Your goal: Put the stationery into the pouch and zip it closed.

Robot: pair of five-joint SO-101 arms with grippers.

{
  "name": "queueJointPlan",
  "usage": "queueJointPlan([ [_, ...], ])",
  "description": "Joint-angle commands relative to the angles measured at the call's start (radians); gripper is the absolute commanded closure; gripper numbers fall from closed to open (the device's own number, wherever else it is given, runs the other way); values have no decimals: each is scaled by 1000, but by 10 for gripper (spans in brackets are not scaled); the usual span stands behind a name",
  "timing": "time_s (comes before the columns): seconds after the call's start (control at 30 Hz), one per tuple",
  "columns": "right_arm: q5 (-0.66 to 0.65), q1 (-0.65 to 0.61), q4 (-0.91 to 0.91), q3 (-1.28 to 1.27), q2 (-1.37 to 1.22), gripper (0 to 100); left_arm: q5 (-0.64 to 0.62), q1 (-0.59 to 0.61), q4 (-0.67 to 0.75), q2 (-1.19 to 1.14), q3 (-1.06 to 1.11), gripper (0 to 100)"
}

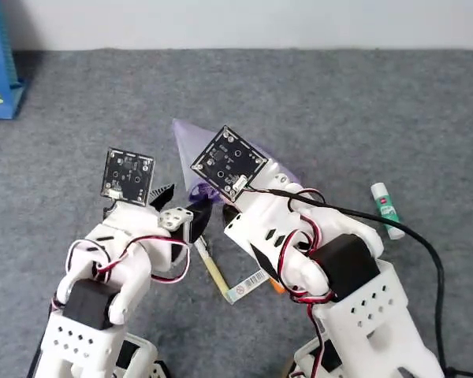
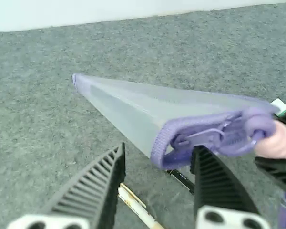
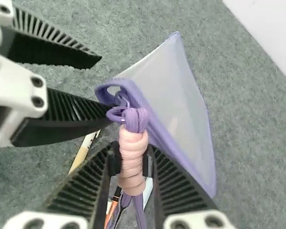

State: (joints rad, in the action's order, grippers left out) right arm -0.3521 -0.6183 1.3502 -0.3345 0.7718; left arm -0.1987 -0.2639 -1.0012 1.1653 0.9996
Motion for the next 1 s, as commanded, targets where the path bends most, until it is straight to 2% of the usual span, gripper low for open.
queueJointPlan([
  [0.0,-18,-5,12,11,25,988,-8,14,35,-2,18,783],
  [0.33,-48,-4,25,11,25,988,-6,17,34,2,22,783],
  [0.67,-81,-2,15,11,13,988,-5,17,-104,3,-91,780],
  [0.97,-95,-4,25,11,13,988,-3,17,-98,3,-91,780],
])
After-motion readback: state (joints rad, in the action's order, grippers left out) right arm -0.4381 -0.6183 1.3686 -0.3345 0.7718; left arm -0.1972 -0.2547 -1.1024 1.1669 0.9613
